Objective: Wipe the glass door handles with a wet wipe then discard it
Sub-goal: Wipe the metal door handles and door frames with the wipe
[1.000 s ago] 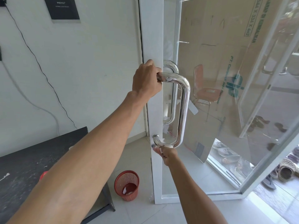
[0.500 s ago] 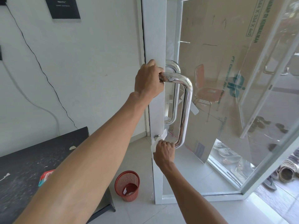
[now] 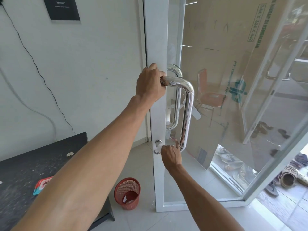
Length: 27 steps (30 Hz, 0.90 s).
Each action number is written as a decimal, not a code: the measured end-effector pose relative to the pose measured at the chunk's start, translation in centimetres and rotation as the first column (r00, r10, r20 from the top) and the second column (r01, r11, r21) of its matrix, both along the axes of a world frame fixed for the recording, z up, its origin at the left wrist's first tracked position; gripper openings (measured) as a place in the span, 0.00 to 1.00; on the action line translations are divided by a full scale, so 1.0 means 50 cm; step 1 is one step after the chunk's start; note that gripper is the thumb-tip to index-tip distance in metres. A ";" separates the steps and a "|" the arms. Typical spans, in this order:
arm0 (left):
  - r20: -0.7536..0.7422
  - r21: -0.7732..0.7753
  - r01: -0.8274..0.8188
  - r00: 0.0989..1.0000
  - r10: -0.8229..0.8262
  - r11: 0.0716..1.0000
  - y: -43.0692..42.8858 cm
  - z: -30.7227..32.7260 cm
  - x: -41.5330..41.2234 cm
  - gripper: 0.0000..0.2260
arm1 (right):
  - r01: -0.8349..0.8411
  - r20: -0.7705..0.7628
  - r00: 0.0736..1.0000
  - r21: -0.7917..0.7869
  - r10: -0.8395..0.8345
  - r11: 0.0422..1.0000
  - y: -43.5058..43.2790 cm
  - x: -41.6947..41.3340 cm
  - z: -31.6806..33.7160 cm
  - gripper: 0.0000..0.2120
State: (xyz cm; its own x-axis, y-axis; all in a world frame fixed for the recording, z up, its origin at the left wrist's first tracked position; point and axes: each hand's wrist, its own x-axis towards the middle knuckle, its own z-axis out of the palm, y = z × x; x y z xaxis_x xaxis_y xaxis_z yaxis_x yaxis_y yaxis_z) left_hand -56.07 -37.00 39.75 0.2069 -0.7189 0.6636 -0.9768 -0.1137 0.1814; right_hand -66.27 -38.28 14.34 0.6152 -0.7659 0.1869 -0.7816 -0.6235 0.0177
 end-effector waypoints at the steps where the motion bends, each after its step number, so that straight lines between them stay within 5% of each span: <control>1: -0.006 -0.005 -0.001 1.000 0.001 1.000 -0.001 -0.002 0.002 0.12 | 0.012 0.031 0.999 -0.016 -0.011 1.000 -0.005 -0.003 -0.011 0.15; 5: -0.005 -0.012 0.003 1.000 -0.003 1.000 -0.001 -0.004 -0.002 0.12 | 0.001 0.090 0.996 0.074 -0.007 0.997 -0.011 -0.002 -0.001 0.08; 13: -0.002 -0.015 0.013 1.000 -0.013 1.000 0.000 -0.007 -0.001 0.11 | -0.005 0.087 0.996 0.193 -0.012 0.981 -0.007 0.055 0.010 0.14; 20: -0.014 -0.023 0.027 1.000 -0.027 0.999 0.003 -0.005 0.001 0.12 | -0.062 0.101 0.993 -0.013 0.063 0.998 0.007 0.016 -0.021 0.18; 27: -0.019 -0.046 0.011 1.000 -0.012 0.999 0.004 -0.010 -0.005 0.10 | -0.039 -0.081 0.996 -0.045 0.035 0.998 0.015 -0.012 -0.016 0.13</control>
